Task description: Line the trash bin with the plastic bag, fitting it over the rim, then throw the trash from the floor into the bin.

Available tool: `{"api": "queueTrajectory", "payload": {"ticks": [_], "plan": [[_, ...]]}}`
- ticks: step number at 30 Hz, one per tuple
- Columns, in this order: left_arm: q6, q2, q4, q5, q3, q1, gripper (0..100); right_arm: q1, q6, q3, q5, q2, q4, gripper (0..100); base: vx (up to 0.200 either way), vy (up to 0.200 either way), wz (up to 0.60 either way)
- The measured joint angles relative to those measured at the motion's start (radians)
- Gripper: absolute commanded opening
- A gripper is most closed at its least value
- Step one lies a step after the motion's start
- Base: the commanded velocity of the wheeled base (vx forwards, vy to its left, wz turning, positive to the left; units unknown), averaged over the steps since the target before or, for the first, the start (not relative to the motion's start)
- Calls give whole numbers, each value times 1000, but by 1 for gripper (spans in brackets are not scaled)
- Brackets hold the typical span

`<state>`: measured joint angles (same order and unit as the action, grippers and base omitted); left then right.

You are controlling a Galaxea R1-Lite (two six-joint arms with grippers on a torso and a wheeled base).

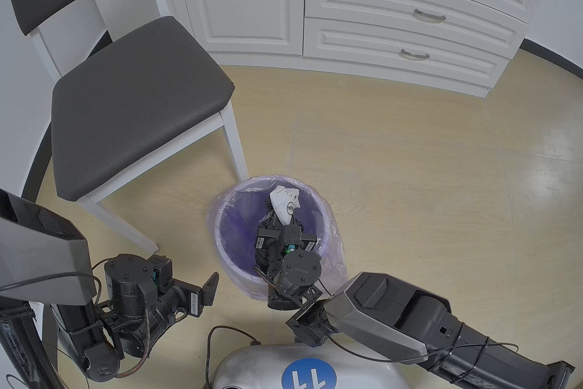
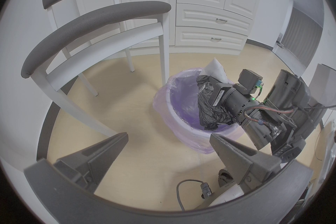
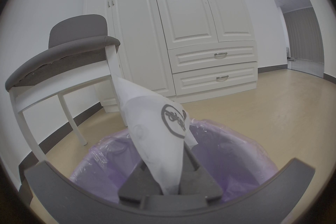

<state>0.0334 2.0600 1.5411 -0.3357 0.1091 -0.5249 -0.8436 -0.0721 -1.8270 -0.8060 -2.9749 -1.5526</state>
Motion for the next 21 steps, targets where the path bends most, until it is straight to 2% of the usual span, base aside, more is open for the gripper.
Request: {"api": "queueTrajectory", "payload": {"ticks": [5, 6, 21], "plan": [[0, 0, 0, 0, 0, 0, 100, 4, 0, -1, 0, -4, 0, 0, 0, 0, 0], [0, 0, 0, 0, 0, 0, 100, 4, -1, -1, 1, -4, 0, 100, 0, 0, 0], [0, 1, 0, 0, 0, -1, 100, 5, -13, 0, 19, -6, 0, 100, 0, 0, 0]]}}
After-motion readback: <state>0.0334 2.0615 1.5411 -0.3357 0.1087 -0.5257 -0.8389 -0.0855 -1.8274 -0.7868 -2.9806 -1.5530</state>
